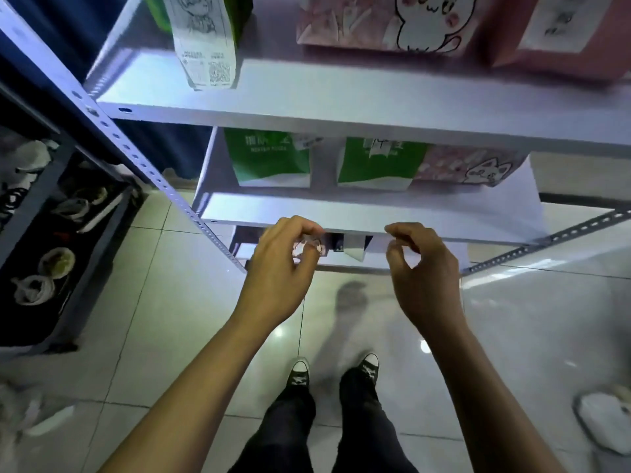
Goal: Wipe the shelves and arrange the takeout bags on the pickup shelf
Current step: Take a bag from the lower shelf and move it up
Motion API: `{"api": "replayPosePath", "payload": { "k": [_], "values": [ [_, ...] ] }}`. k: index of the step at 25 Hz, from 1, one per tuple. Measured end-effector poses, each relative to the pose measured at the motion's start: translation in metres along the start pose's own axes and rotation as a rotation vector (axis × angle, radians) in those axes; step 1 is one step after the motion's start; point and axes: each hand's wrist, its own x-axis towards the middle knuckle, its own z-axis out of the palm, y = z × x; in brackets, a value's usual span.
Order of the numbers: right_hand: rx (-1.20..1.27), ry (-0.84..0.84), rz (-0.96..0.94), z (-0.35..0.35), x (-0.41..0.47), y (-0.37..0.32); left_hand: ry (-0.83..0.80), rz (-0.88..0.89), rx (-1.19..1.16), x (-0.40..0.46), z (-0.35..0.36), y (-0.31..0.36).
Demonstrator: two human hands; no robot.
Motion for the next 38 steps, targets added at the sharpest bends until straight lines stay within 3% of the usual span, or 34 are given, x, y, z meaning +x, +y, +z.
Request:
{"api": "replayPosePath", "payload": {
  "k": [8, 17, 22, 30, 34, 38],
  "values": [
    [-0.061, -0.093, 0.171, 0.056, -0.005, 0.106, -0.092, -0.132, 0.005, 0.013, 0.071, -0.094],
    [-0.075, -0.237, 0.303, 0.188, 0.033, 0.305, -0.169, -0.287, -0.032, 0.056, 0.242, -0.253],
    [-0.056, -0.163, 0.386, 0.243, 0.064, 0.388, -0.182, -0.311, -0.041, 0.099, 0.321, -0.326],
    [0.158, -0.170, 0.561, 0.290, 0.123, 0.432, -0.145, -0.490, -0.126, 0.174, 0.376, -0.359],
    [0.261, -0.272, 0.514, 0.293, 0.141, 0.427, -0.212, -0.425, -0.134, 0.185, 0.371, -0.356],
    [0.192, -0.167, 0.448, 0.293, 0.127, 0.420, -0.296, -0.421, -0.238, 0.170, 0.373, -0.354]
  ]
}}
